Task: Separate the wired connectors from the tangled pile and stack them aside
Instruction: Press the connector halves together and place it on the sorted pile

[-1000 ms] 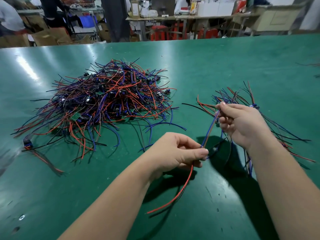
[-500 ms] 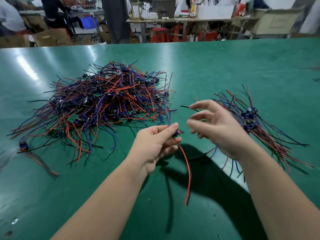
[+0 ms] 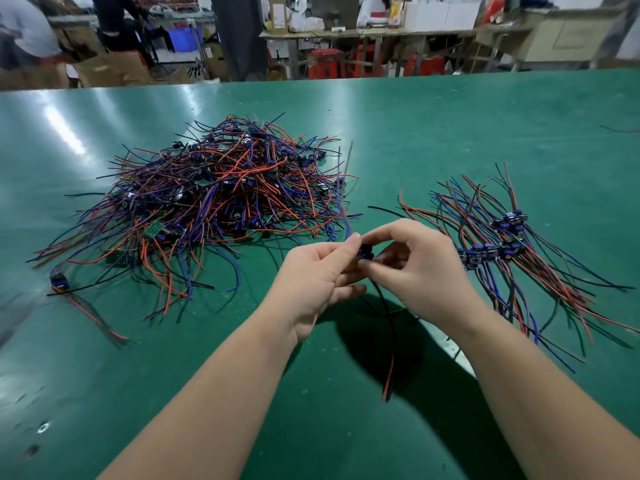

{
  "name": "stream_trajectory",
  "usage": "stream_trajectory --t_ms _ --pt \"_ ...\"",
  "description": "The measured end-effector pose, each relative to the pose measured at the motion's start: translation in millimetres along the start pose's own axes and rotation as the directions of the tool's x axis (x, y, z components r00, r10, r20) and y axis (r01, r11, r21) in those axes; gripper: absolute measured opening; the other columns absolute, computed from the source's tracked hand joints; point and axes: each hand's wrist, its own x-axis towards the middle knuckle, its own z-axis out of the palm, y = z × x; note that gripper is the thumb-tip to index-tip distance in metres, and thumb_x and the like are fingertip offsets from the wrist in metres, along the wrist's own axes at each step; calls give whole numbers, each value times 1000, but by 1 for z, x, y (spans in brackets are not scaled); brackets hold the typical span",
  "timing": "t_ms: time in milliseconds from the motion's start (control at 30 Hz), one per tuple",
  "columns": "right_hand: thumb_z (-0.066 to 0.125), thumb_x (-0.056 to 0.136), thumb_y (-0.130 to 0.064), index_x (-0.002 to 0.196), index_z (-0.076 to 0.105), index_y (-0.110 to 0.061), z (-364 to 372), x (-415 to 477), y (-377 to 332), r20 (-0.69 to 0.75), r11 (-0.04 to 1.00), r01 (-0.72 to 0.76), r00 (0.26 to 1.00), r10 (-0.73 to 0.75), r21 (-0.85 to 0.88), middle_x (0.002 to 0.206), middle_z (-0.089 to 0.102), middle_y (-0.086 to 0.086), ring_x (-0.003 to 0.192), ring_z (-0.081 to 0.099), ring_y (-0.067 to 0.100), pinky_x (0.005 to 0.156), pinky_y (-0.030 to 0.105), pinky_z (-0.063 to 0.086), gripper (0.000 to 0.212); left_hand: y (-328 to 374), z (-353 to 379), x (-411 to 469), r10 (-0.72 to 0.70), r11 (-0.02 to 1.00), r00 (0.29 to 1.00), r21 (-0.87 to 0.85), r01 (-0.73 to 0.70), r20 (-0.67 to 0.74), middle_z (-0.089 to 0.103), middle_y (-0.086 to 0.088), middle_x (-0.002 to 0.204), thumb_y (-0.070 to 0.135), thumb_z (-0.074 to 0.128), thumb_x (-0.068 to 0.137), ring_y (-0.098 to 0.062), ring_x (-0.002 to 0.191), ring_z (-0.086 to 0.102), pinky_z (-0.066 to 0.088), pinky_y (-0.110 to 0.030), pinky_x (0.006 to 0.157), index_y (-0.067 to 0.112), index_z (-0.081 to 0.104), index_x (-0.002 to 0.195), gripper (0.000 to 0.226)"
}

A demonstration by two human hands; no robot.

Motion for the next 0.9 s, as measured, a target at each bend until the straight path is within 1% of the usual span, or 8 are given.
stream_trajectory --t_ms 100,233,400,633,700,800,833,900 --pt "76 73 -8 85 69 -25 -12 5 9 -83 990 -123 990 116 -76 72 65 -14 60 61 8 65 20 48 23 3 -8 4 120 955 987 285 -84 -111 69 -1 89 23 62 91 -10 81 64 53 -24 72 17 67 90 8" --pt "71 77 -13 103 71 -16 -39 11 33 -116 851 -310 951 288 -423 99 71 0 84 60 14 77 19 39 26 9 -42 12 530 461 818 886 -57 -223 58 5 106 25 59 88 -15 95 48 37 -27 87 28 65 105 18" --pt "66 82 -15 103 70 -18 -41 12 33 -159 851 -316 948 274 -419 103 67 3 79 54 16 77 21 34 22 4 -67 20 456 190 853 964 187 -255 30 5 150 29 54 90 -22 137 19 21 -46 108 29 60 114 25" --pt "64 86 -15 97 72 -16 -25 7 21 -31 916 -176 984 176 -360 85 65 -6 58 42 -8 66 13 29 14 -1 -71 26 460 -37 873 979 201 -162 7 11 160 30 46 94 -20 146 2 7 -52 113 29 44 138 44" --pt "63 86 -13 96 72 -15 -24 7 18 -31 924 -161 987 160 -346 81 63 -9 57 43 -9 65 11 28 13 1 -67 25 481 -5 862 983 185 -159 13 13 159 26 45 95 -16 146 6 7 -51 113 27 35 145 51" --pt "62 86 -12 92 72 -17 -25 7 15 -63 929 -172 985 160 -328 78 61 -13 56 46 -6 61 11 30 12 16 -56 14 727 189 676 982 -26 -123 28 4 155 13 51 90 -11 140 22 18 -44 112 17 35 145 58" --pt "62 85 -12 91 72 -18 -25 7 14 -82 933 -180 983 162 -313 78 62 -14 55 48 -4 59 10 31 12 22 -53 9 835 216 542 961 -175 -89 34 -3 151 6 52 86 -10 137 28 24 -40 112 10 39 143 58" --pt "63 84 -11 86 71 -19 -25 7 14 -124 950 -189 979 163 -248 72 61 -18 52 51 -2 56 5 34 12 32 -48 2 978 69 208 911 -406 19 40 -11 143 -3 52 81 -16 135 33 30 -39 111 -5 43 136 56"
